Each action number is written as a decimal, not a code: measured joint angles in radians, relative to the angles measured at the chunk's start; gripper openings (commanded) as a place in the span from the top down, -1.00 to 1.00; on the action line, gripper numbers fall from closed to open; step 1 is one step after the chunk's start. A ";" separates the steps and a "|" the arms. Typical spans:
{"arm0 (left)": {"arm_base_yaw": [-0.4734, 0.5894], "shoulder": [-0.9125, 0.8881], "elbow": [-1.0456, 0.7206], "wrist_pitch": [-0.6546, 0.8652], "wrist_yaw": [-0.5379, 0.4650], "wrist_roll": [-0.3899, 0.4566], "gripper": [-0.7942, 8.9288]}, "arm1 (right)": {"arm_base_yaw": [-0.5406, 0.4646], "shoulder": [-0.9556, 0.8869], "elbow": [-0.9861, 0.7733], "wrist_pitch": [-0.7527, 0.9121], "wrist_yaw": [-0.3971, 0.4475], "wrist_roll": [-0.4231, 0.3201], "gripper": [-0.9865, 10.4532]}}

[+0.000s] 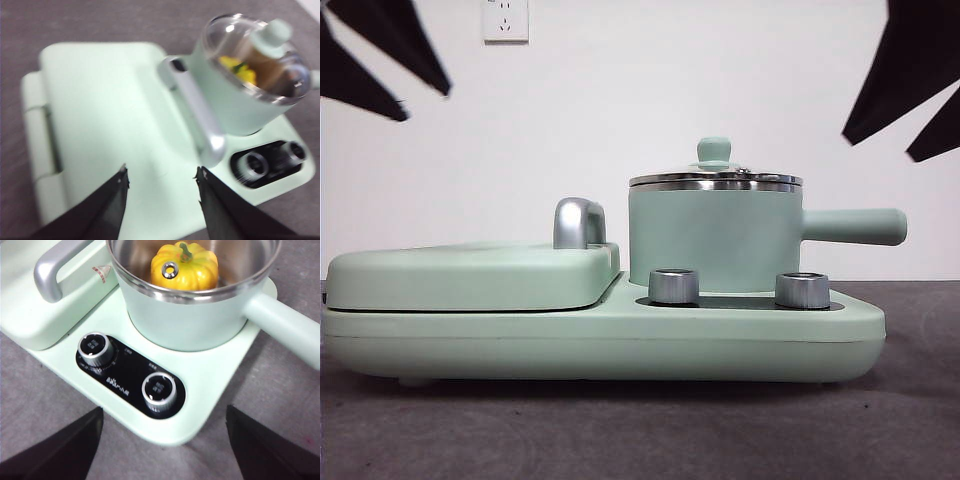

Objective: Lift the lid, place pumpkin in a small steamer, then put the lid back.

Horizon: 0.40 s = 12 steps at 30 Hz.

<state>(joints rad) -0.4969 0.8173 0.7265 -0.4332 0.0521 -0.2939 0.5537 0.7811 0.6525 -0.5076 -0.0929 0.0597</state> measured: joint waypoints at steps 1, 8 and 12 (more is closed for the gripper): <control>0.006 -0.014 -0.008 -0.019 -0.003 -0.003 0.37 | 0.000 0.015 0.000 0.016 -0.010 0.000 0.17; 0.022 -0.047 -0.016 -0.050 -0.005 -0.010 0.38 | 0.000 0.069 0.000 0.056 -0.013 0.000 0.17; 0.022 -0.046 -0.016 -0.051 -0.004 -0.009 0.42 | 0.000 0.066 0.000 0.061 -0.016 0.000 0.30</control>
<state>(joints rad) -0.4751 0.7712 0.7101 -0.4847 0.0479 -0.3031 0.5537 0.8471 0.6525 -0.4465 -0.1089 0.0597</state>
